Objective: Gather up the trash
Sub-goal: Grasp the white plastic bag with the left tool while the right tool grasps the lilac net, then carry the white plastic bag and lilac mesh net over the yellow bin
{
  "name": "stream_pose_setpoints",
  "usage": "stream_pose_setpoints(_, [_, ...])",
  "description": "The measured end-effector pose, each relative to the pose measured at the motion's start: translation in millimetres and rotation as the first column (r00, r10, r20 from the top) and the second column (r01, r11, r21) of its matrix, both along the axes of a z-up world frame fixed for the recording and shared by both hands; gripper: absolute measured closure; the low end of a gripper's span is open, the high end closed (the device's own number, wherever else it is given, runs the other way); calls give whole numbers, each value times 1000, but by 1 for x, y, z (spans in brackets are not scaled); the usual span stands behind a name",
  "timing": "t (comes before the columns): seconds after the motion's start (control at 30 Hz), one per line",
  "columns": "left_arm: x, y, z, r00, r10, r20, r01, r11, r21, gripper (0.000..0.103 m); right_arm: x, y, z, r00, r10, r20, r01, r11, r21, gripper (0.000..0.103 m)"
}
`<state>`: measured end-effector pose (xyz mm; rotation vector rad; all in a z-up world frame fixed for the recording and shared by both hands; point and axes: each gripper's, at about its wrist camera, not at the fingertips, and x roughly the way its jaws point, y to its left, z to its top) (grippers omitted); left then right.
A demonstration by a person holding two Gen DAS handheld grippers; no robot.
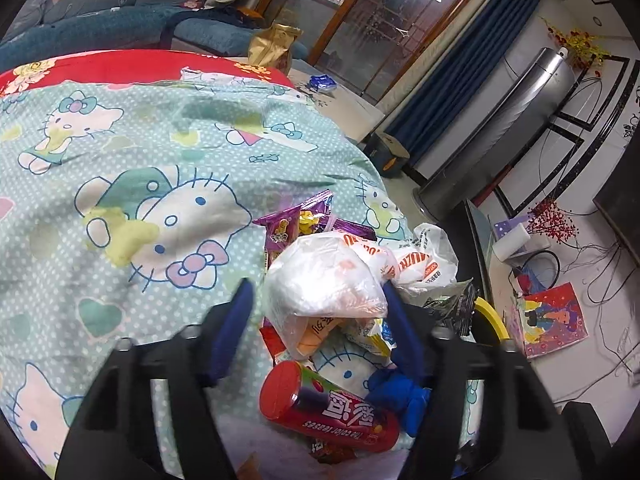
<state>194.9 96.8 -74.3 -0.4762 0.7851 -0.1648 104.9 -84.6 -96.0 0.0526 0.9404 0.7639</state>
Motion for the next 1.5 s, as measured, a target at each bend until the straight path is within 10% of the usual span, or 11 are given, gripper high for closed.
stream_pose_setpoints(0.3, [-15,-4,12,998,-13,58,11,1000,25,65,-8,-7,6,1000,12,15,-13,999,36,78])
stream_pose_setpoints(1.5, [-64,-16,103,957,8,289,-12,1000,11,68,-13,-113,60,946,-280,162,258,956,141,80])
